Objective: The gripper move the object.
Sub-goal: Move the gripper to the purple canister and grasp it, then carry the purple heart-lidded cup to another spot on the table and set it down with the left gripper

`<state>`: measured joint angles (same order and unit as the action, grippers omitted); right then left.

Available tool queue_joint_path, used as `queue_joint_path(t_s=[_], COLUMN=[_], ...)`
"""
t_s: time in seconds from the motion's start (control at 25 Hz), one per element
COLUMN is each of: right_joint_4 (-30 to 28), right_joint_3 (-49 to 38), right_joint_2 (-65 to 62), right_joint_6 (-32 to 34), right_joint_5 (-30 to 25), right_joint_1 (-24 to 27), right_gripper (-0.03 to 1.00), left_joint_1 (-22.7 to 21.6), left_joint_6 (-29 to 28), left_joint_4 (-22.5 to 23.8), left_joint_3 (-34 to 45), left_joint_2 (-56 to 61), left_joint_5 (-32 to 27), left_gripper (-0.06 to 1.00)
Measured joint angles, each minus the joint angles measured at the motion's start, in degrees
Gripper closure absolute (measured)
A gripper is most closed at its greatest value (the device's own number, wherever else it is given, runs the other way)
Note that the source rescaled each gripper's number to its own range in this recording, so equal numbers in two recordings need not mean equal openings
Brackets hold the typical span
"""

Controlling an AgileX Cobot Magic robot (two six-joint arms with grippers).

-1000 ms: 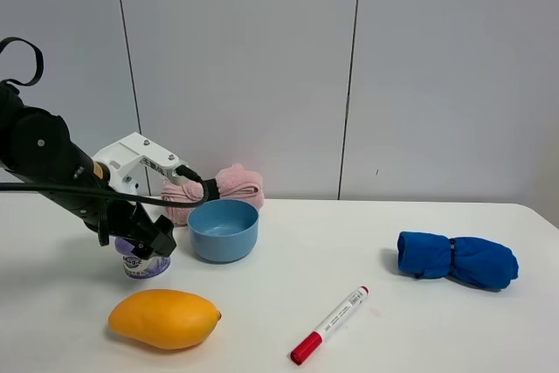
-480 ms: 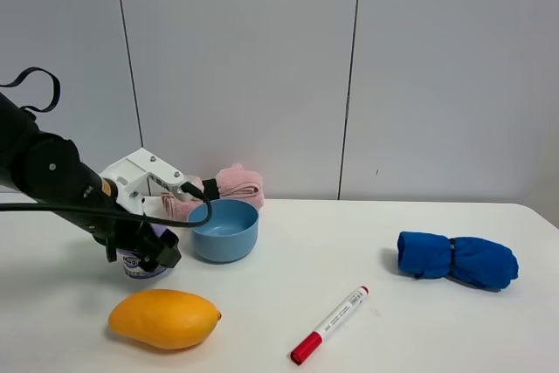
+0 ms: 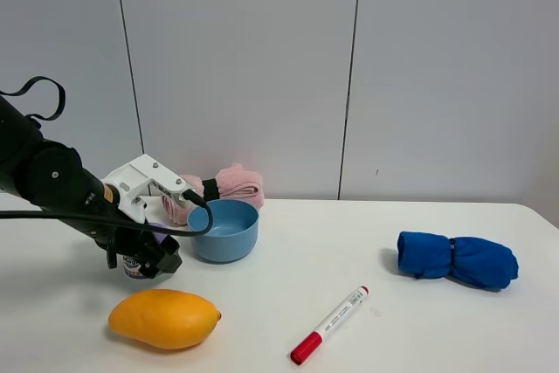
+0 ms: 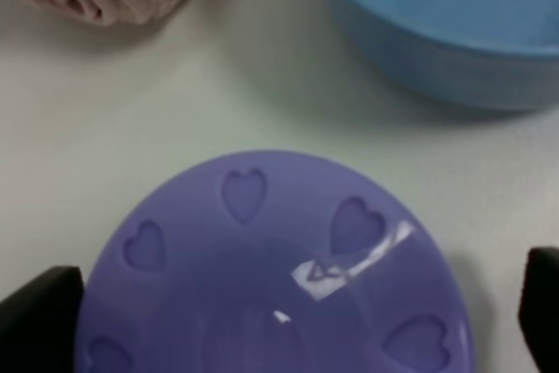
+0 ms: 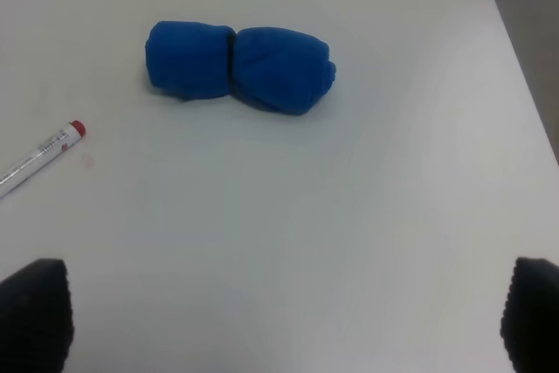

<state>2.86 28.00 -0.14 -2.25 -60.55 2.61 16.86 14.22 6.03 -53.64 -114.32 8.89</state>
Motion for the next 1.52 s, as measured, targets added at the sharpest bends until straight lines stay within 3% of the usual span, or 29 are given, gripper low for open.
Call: queue_joint_path(t_s=[0.04,0.12,0.28,0.8,1.08,1.32,1.52], right_joint_4=[0.00,0.00,0.00,0.00,0.00,0.00,0.00], right_joint_3=[0.00,0.00,0.00,0.00,0.00,0.00,0.00], right_joint_2=[0.00,0.00,0.00,0.00,0.00,0.00,0.00], right_joint_6=[0.00,0.00,0.00,0.00,0.00,0.00,0.00], right_joint_5=[0.00,0.00,0.00,0.00,0.00,0.00,0.00], right_joint_1=[0.00,0.00,0.00,0.00,0.00,0.00,0.00], right_gripper=[-0.03,-0.03,-0.03,-0.03,-0.03,-0.03,-0.03], left_joint_1=[0.00,0.00,0.00,0.00,0.00,0.15,2.13], left_joint_6=[0.00,0.00,0.00,-0.06,-0.06,-0.12,-1.36], left_joint_4=[0.00,0.28,0.73,0.87,0.99,1.04,1.04], left_joint_3=[0.00,0.00,0.00,0.00,0.00,0.05,0.05], left_joint_2=[0.00,0.00,0.00,0.18,5.77,13.57,20.22], left_joint_5=[0.30,0.84,1.51,1.44,-1.70,-8.89,-11.06], left_gripper=[-0.04,0.13,0.94,0.94,0.94,0.94,0.94])
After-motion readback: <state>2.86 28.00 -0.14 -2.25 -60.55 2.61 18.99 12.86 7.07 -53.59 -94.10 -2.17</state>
